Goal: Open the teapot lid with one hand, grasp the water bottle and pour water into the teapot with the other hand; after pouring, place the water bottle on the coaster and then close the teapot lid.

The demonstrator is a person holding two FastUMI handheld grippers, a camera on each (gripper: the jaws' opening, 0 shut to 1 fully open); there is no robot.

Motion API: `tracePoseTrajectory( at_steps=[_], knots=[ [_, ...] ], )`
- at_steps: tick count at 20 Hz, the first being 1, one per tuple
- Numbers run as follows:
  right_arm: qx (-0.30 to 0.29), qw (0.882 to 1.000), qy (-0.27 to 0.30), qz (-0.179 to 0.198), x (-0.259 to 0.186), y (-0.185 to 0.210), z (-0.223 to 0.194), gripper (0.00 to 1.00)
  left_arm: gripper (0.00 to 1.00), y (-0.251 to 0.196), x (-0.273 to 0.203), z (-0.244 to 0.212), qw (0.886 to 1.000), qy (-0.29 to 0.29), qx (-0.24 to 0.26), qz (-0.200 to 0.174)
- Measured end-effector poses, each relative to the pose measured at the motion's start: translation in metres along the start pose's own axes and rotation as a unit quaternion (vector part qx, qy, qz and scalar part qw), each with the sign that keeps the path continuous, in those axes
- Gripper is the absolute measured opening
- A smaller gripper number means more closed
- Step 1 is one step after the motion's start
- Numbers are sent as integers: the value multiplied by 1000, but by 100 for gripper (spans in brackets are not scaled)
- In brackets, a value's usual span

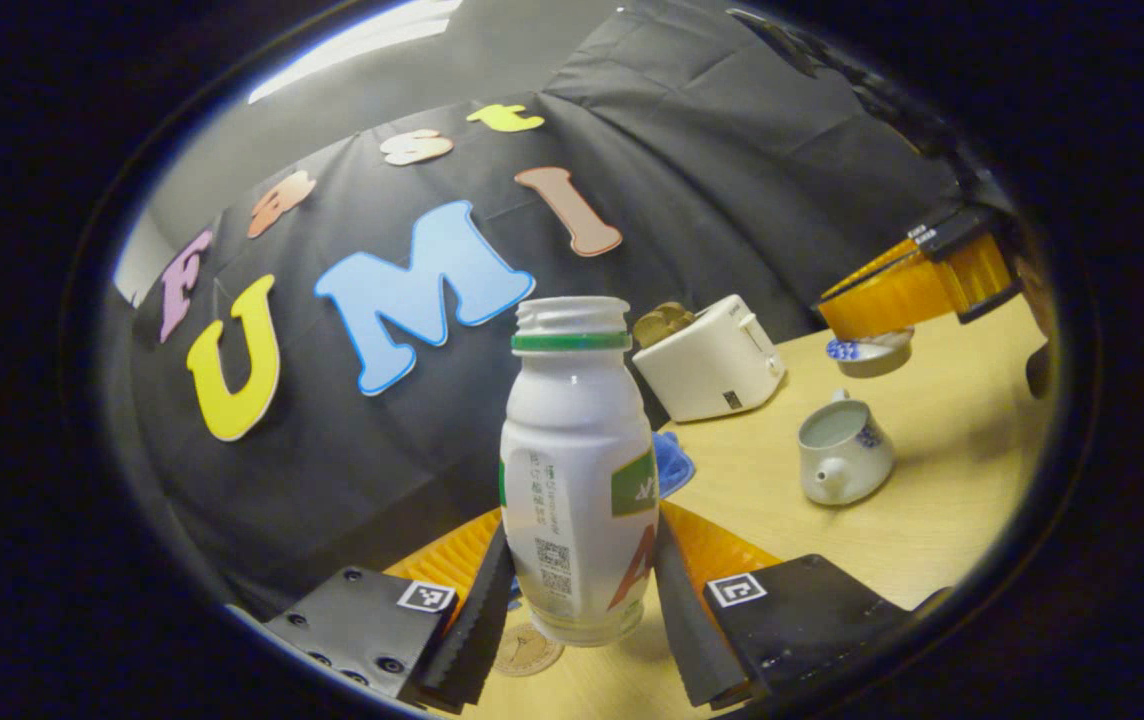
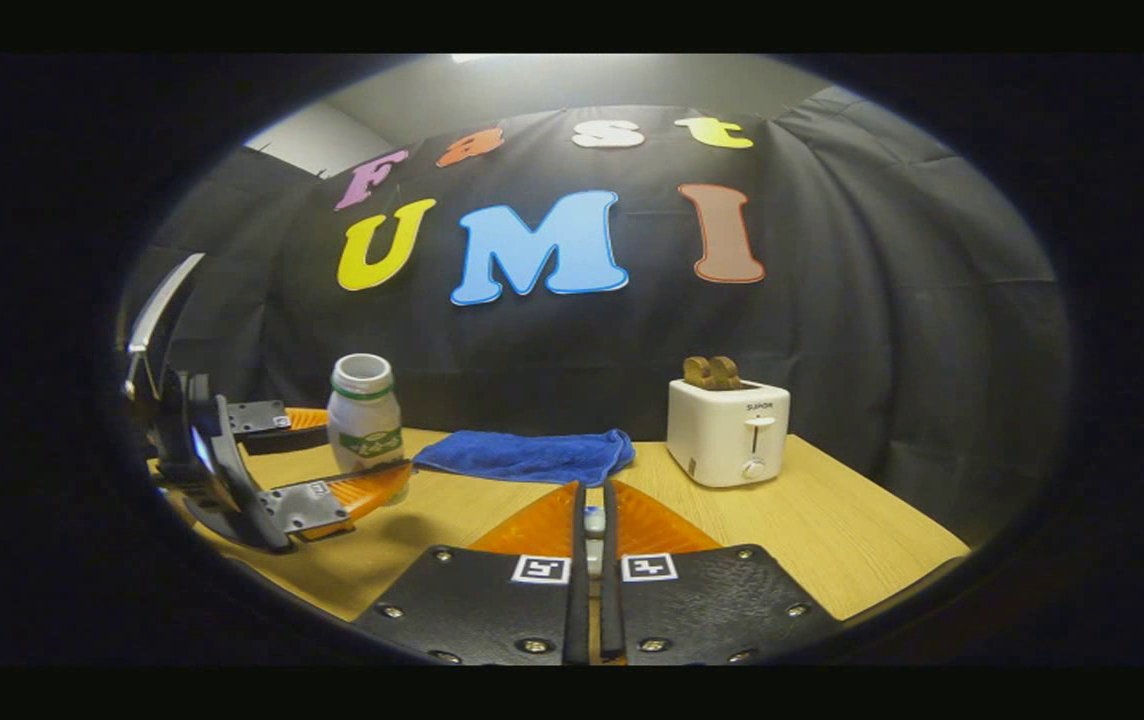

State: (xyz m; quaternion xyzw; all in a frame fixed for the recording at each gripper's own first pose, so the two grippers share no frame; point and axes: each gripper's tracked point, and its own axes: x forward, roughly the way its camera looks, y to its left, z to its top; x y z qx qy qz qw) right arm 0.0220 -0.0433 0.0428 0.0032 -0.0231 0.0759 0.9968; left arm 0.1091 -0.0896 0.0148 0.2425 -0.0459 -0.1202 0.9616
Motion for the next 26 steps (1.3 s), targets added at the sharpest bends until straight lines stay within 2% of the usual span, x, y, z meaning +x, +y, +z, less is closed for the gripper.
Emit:
tracePoseTrajectory(
  at_steps=[1,2,4,5,6,7,8,9,10,14,15,16,18,19,21,22,23,24,25,26],
  knots=[
    [-2,1000,4,1,9,-1,0,5,76,16,-3,-1,1000,-3,-23,19],
    [-3,1000,8,1,15,-3,-2,0,76,24,-4,-1,999,-4,-45,23],
    [5,1000,17,2,26,-3,-9,0,77,38,-9,1,995,-12,-96,24],
    [9,1000,24,4,29,-1,-15,5,80,42,-12,0,992,-11,-122,19],
    [7,1000,30,4,34,0,-21,0,77,44,-14,-6,990,-8,-142,17],
    [4,999,34,4,37,0,-25,5,80,47,-15,-11,988,-4,-152,16],
    [3,999,37,4,39,0,-29,0,77,52,-14,-15,987,-1,-156,20],
    [2,999,40,5,41,1,-32,5,74,58,-14,-19,987,1,-159,24],
    [-1,999,43,2,42,0,-35,5,77,62,-15,-22,986,3,-163,27],
    [-9,998,55,-1,49,-1,-46,4,77,80,-14,-29,980,6,-195,40],
    [-9,998,56,-1,48,0,-48,0,77,86,-15,-32,978,10,-202,47],
    [-14,998,56,-4,50,-2,-49,5,77,91,-16,-35,977,13,-209,52],
    [-19,998,62,-5,47,-1,-53,0,77,98,-16,-40,974,15,-220,60],
    [-21,998,66,-7,47,-1,-58,5,77,100,-15,-42,973,17,-224,62],
    [-20,998,63,-10,47,-2,-60,5,77,105,-15,-47,970,20,-231,67],
    [-17,998,66,-15,46,-4,-61,22,77,108,-16,-50,969,23,-236,69],
    [-18,997,66,-24,42,-7,-59,0,77,110,-15,-54,968,26,-240,71],
    [-21,997,63,-30,40,-9,-57,4,82,111,-14,-58,966,31,-245,72],
    [-21,998,51,-26,37,-7,-51,37,82,112,-12,-62,965,35,-250,72],
    [-17,999,37,-23,33,-4,-42,37,82,111,-10,-65,963,40,-255,72]
  ],
)
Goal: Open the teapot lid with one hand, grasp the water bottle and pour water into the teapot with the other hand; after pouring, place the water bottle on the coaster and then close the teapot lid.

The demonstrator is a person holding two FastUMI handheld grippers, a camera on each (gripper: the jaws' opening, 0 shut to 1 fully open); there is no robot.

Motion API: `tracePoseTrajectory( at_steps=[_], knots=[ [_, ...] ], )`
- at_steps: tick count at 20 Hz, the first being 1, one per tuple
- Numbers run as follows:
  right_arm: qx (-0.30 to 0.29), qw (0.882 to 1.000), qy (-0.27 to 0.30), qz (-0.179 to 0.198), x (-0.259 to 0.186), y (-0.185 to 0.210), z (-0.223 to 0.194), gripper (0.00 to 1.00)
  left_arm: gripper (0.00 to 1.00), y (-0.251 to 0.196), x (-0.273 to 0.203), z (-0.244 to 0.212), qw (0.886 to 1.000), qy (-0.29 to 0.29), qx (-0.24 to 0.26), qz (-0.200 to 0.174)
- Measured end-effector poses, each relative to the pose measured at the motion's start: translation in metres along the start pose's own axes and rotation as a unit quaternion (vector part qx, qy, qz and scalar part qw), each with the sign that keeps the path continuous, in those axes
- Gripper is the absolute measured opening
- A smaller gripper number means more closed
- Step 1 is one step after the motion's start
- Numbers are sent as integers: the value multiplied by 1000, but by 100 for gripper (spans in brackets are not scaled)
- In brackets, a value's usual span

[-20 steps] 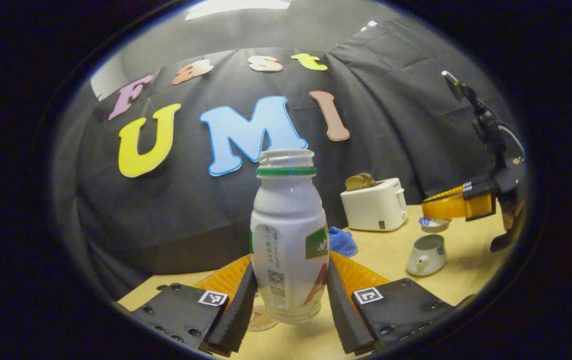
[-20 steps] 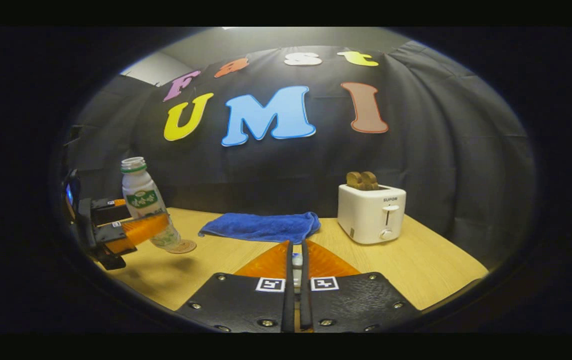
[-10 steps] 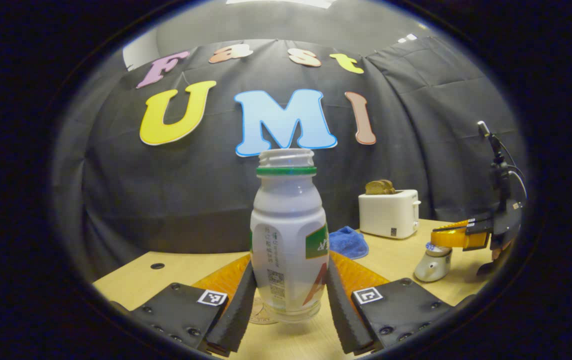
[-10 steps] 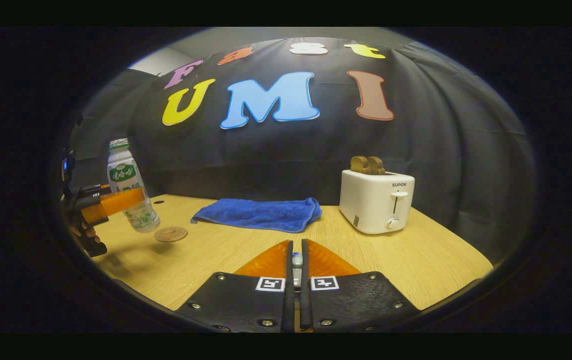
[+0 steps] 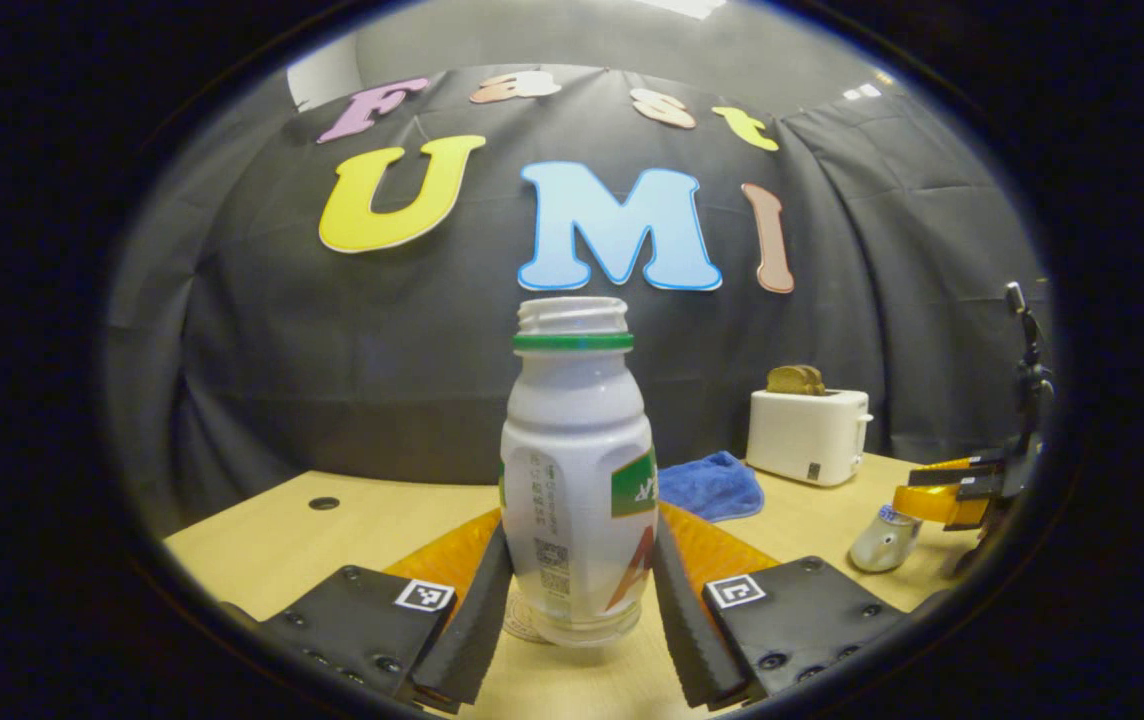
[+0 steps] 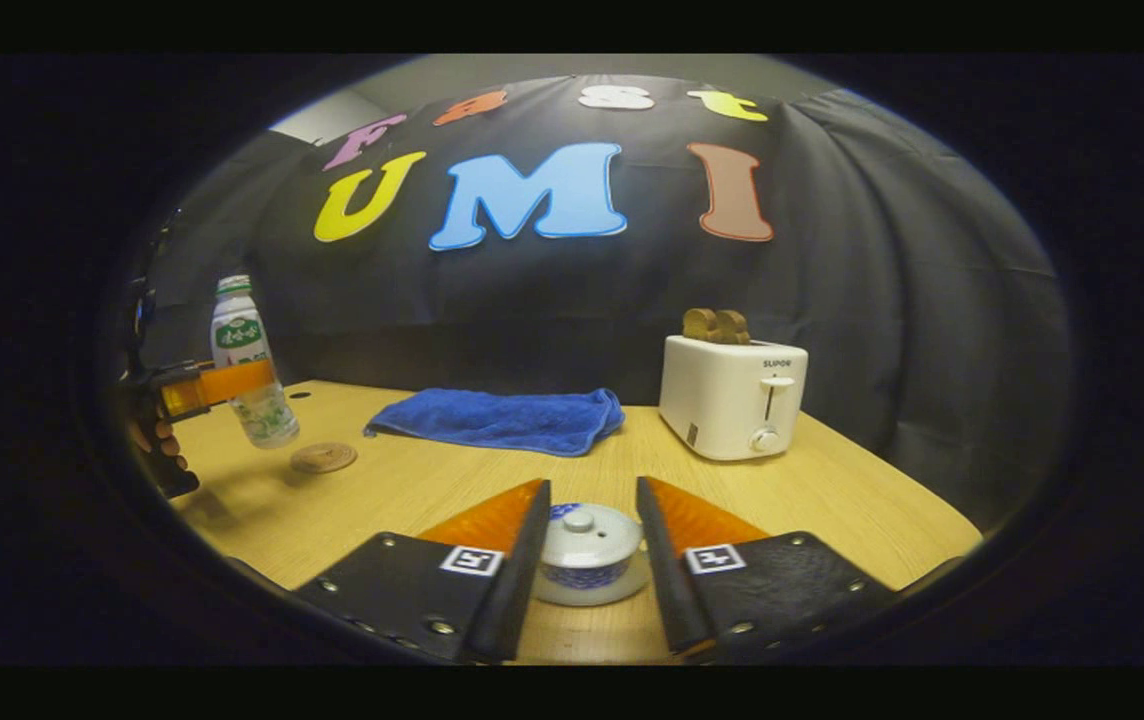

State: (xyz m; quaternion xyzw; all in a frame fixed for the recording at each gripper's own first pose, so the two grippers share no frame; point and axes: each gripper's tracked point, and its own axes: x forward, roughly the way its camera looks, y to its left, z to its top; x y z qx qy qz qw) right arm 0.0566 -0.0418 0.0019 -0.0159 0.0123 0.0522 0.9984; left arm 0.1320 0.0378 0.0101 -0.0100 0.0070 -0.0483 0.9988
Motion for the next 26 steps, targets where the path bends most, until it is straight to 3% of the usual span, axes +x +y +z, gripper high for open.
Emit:
tracePoseTrajectory(
  at_steps=[1,3,9,10,11,20,21,24,25,26],
  knots=[
    [3,1000,-16,2,-4,2,7,72,82,2,2,-2,1000,4,-5,1],
    [-7,999,-46,6,-11,9,23,82,82,5,8,-8,1000,12,-7,1],
    [-51,996,-62,25,-17,30,27,84,82,16,39,-24,999,46,13,-1],
    [-55,996,-60,29,-18,33,26,24,82,17,44,-31,998,55,13,1],
    [-54,996,-61,36,-20,38,27,84,77,20,48,-37,998,65,14,4],
    [-51,995,-72,45,-24,44,34,84,77,21,68,-55,996,77,37,8],
    [-52,995,-72,45,-24,44,34,84,80,21,70,-55,996,78,38,9],
    [-50,995,-69,43,-23,44,32,84,77,21,71,-57,996,77,38,10],
    [-48,996,-69,43,-23,44,32,84,82,20,71,-56,996,77,39,9],
    [-45,996,-69,43,-23,44,32,84,72,20,70,-57,996,78,41,10]
  ],
)
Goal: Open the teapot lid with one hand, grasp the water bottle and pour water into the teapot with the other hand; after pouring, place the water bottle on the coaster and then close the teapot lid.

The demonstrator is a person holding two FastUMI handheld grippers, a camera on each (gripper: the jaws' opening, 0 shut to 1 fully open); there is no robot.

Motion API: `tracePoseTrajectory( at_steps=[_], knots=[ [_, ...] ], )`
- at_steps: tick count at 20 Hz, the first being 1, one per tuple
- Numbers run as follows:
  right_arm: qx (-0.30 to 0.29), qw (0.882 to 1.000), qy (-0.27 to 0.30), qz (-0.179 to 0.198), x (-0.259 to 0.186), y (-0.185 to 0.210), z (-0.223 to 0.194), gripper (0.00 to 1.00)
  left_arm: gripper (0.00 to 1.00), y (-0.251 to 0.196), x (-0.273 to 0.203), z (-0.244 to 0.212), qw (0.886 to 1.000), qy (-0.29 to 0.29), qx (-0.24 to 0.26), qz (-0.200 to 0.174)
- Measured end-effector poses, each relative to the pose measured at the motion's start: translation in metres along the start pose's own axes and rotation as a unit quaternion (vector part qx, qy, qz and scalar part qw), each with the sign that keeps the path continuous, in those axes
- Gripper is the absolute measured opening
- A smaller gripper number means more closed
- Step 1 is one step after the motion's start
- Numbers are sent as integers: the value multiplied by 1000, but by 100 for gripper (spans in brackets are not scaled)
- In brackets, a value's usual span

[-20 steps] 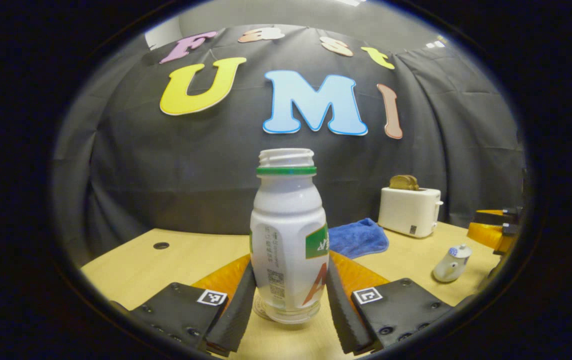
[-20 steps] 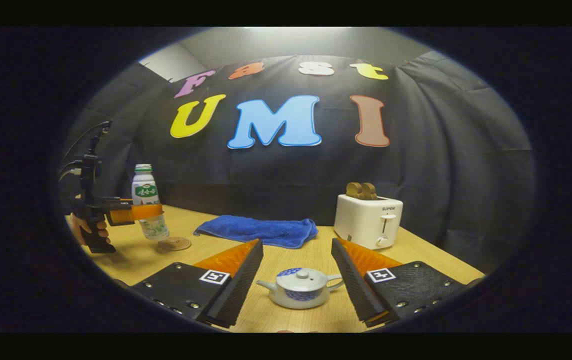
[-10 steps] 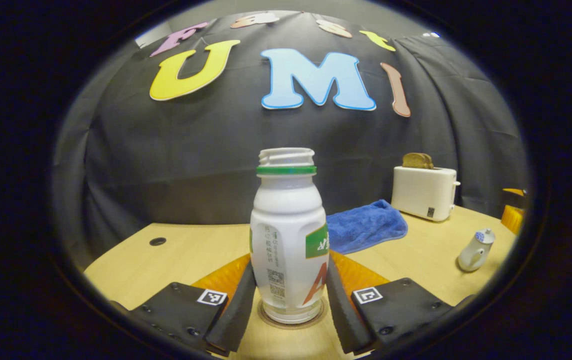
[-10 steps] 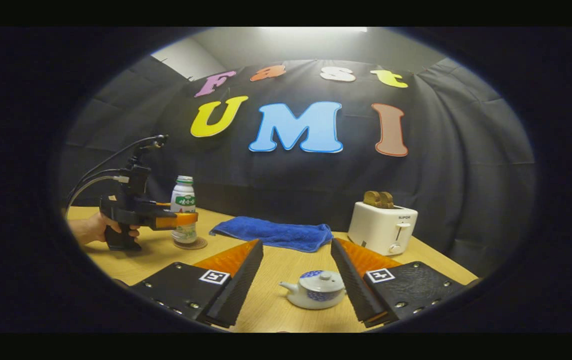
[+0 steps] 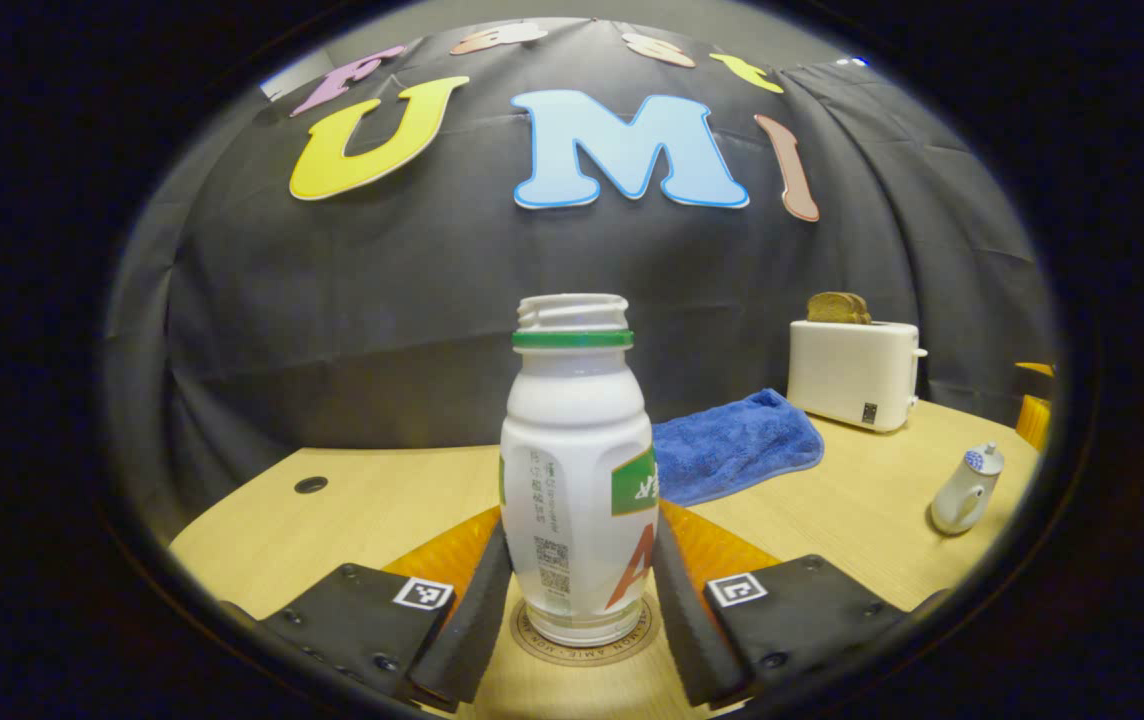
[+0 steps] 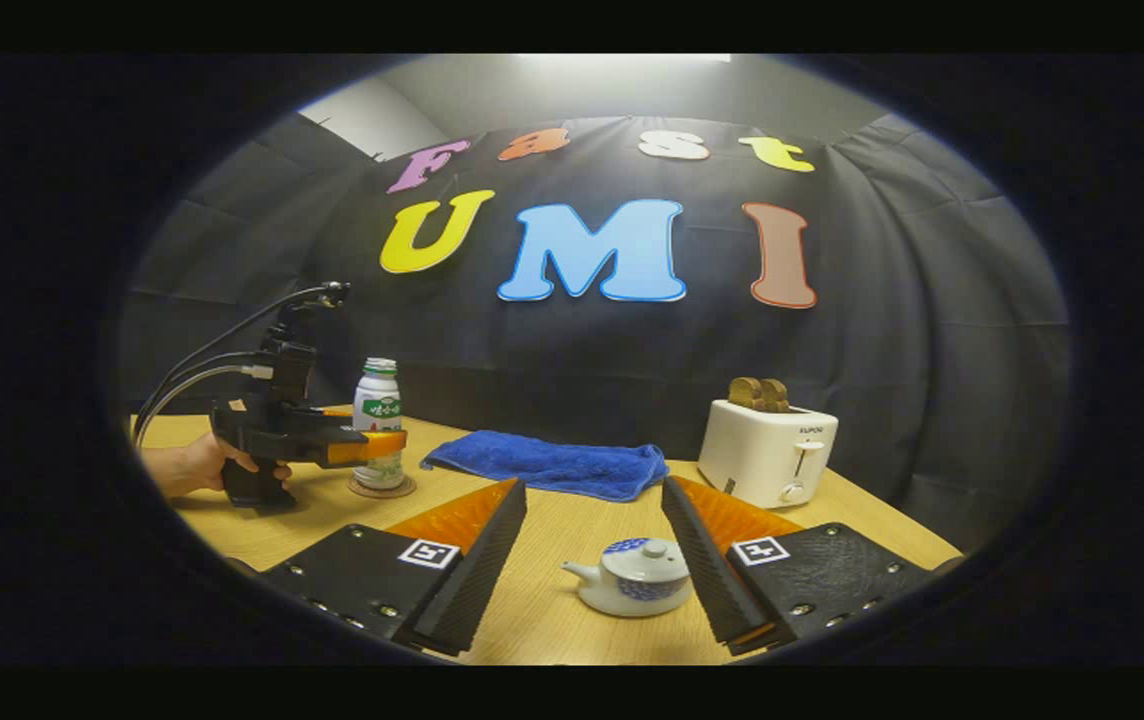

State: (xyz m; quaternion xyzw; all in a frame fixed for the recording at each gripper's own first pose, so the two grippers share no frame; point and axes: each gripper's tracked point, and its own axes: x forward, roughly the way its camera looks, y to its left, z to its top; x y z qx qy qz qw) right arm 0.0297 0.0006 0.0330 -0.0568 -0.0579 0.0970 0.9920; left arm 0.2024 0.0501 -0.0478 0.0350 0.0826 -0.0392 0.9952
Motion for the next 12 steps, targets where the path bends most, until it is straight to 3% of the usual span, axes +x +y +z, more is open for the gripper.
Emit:
tracePoseTrajectory(
  at_steps=[1,4,12],
  knots=[
    [2,1000,0,2,0,1,0,84,87,0,-2,3,1000,-3,0,-1],
    [1,1000,3,3,1,2,-2,84,100,2,-6,8,1000,-18,-9,5],
    [-3,1000,11,16,1,12,-7,84,100,2,-27,12,1000,-24,-9,9]
  ],
)
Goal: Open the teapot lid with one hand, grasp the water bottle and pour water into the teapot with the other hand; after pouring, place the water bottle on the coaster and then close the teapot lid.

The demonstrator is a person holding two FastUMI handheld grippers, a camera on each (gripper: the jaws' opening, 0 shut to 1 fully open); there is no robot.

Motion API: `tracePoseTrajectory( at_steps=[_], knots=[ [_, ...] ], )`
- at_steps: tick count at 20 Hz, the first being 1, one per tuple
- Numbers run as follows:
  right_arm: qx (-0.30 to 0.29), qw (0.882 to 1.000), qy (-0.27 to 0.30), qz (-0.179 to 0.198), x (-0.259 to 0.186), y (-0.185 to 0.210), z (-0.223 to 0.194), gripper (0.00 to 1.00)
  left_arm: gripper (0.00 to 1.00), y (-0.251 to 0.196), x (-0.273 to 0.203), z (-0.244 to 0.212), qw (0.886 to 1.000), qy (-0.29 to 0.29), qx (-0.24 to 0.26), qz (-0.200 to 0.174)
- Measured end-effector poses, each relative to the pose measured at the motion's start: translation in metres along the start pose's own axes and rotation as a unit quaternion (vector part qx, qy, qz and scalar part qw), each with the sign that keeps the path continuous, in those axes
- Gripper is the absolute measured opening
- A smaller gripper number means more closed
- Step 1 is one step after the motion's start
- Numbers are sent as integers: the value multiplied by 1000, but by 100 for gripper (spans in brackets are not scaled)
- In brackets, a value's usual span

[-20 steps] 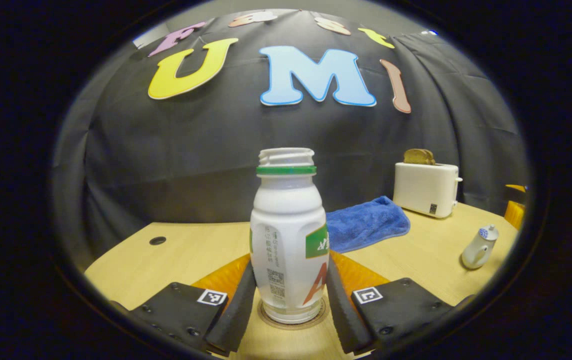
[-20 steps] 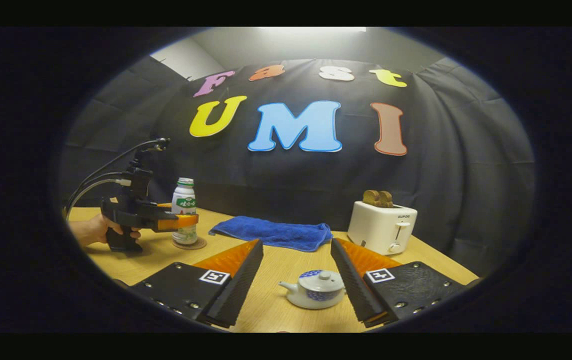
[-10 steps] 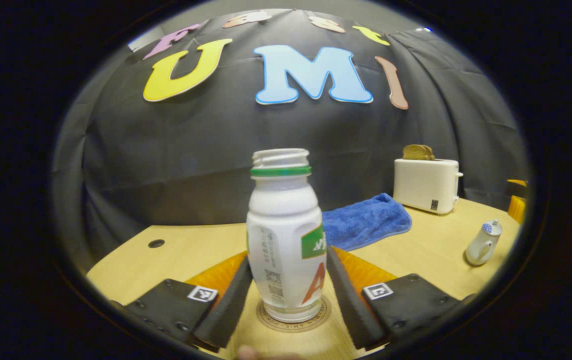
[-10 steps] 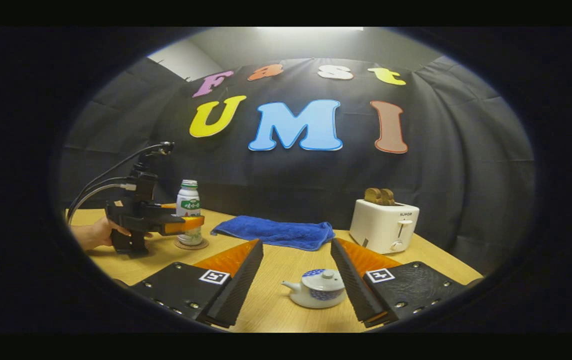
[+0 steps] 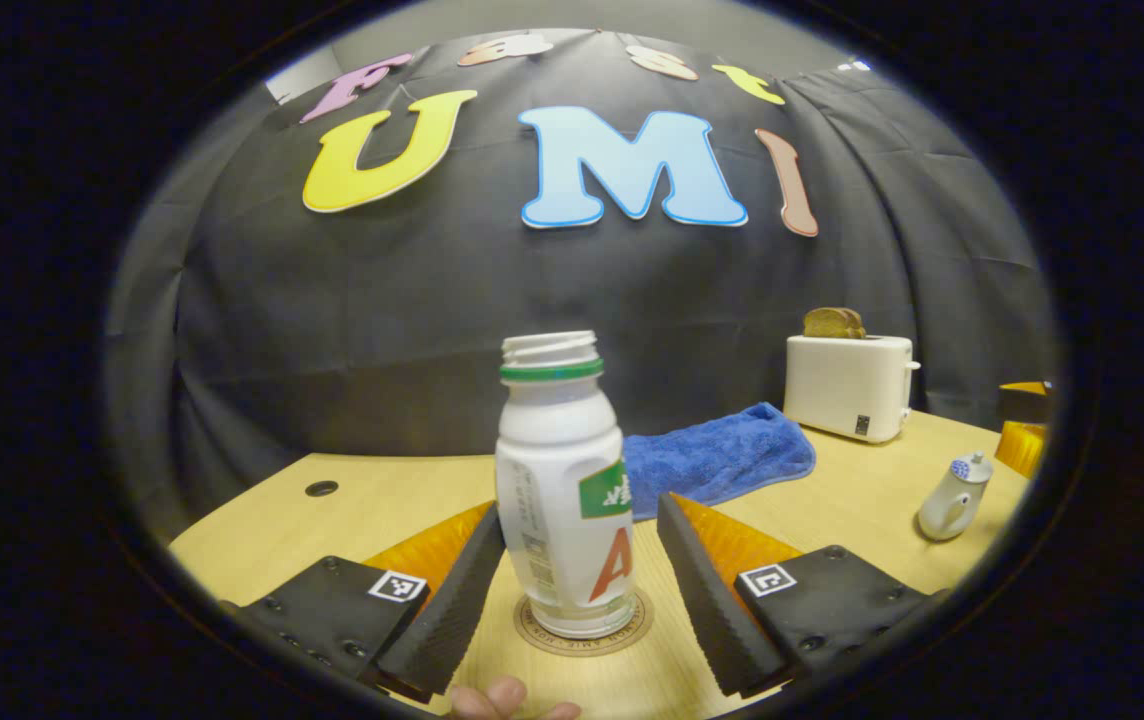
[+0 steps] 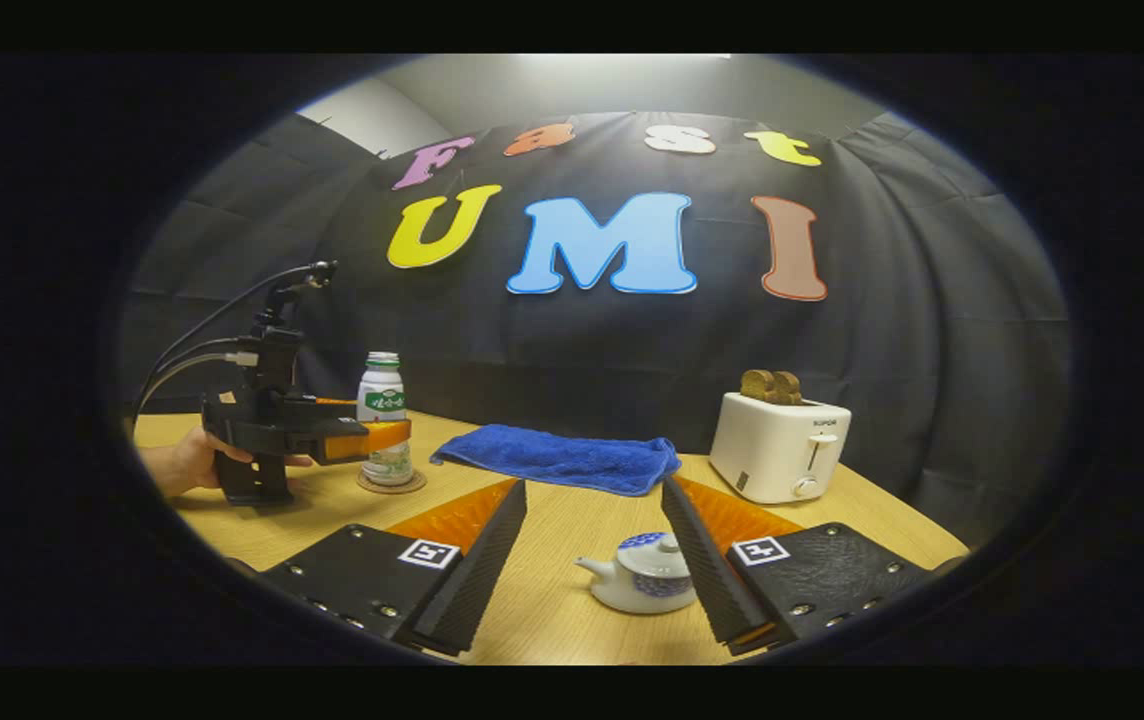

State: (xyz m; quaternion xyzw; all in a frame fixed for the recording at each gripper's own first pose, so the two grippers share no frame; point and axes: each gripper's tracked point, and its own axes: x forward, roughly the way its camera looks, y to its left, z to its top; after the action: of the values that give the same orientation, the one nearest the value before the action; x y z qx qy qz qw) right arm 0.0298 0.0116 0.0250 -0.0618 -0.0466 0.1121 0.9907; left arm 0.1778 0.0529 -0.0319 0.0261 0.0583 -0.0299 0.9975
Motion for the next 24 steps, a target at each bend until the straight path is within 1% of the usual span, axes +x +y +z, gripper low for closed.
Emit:
tracePoseTrajectory(
  at_steps=[3,4,5,7,9,11,13,14,16,18,19,21,23,24],
  knots=[
    [-5,1000,-1,4,0,8,-2,84,100,1,-22,3,1000,-3,-2,0],
    [-9,1000,-2,-2,-1,9,0,84,100,0,-33,3,1000,-2,-6,1],
    [-11,1000,0,-11,-2,9,0,84,100,0,-47,5,1000,-5,-10,2],
    [-6,999,8,-42,-11,9,2,84,100,-4,-82,15,1000,-22,-15,2],
    [20,997,16,-70,-27,16,-2,84,99,-12,-119,21,999,-36,-9,11],
    [38,995,28,-84,-45,33,-9,84,98,-22,-154,22,999,-44,4,22],
    [31,995,30,-90,-61,49,-12,84,99,-37,-182,19,999,-46,8,16],
    [26,995,29,-94,-68,55,-11,84,100,-40,-192,19,999,-50,4,19],
    [32,995,29,-92,-80,70,-13,84,99,-48,-206,11,999,-49,-6,17],
    [39,994,22,-97,-92,79,-14,84,98,-44,-215,3,998,-48,-7,36],
    [39,994,19,-102,-95,80,-16,84,99,-45,-217,-3,998,-45,-11,41],
    [39,993,17,-107,-98,87,-23,84,100,-47,-222,-15,998,-39,-28,48],
    [45,994,18,-101,-94,94,-31,83,100,-51,-225,-27,997,-28,-40,53],
    [52,993,17,-103,-96,93,-26,84,100,-48,-226,-19,996,-50,-38,64]
  ],
)
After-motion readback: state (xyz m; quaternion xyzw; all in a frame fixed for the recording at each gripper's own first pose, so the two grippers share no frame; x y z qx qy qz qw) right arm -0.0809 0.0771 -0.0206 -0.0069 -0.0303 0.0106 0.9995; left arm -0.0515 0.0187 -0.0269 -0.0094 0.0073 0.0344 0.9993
